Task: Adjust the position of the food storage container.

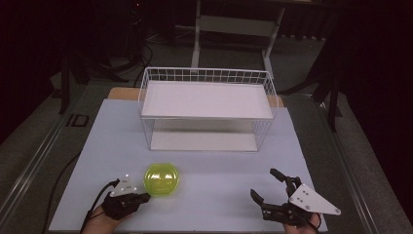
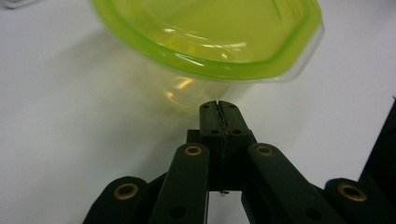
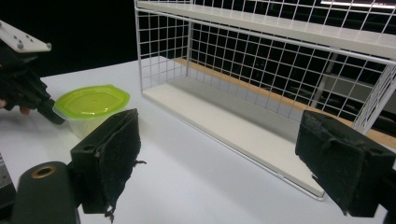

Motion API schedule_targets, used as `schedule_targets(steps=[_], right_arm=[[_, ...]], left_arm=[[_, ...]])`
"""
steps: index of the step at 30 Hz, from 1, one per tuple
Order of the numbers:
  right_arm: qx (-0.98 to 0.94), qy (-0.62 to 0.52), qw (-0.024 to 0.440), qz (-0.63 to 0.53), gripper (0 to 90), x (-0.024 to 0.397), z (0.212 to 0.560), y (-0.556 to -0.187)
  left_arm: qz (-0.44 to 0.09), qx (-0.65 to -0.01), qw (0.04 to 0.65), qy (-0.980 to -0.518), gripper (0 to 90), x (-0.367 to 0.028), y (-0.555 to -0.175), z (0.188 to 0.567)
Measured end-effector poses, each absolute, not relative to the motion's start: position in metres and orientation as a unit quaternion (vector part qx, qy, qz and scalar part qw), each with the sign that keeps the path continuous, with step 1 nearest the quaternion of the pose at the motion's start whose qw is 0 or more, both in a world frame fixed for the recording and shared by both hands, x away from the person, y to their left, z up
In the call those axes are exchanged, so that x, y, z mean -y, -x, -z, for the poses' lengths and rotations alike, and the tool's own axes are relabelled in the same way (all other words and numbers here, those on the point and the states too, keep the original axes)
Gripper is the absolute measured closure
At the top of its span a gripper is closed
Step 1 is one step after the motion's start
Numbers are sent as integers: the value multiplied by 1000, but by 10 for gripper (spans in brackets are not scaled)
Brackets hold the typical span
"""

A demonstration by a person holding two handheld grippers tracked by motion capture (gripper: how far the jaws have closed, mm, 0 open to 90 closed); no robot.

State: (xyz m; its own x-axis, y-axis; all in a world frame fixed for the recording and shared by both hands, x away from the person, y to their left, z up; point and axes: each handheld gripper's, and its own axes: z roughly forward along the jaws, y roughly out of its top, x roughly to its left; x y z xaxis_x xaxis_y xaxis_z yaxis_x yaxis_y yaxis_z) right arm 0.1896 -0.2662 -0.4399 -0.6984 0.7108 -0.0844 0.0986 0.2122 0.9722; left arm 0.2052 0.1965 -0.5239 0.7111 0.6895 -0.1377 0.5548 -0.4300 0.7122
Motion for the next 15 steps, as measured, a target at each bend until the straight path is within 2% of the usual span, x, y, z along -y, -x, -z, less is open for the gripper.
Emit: schedule_targets(steps=[8, 15], right_arm=[[-730, -277, 269, -564, 139, 267, 439, -190], [-730, -278, 269, -563, 139, 266, 440, -190]], left_arm=[[-101, -405, 389, -821, 900, -212, -216, 523], [-93, -397, 381, -830, 900, -197, -221, 525]])
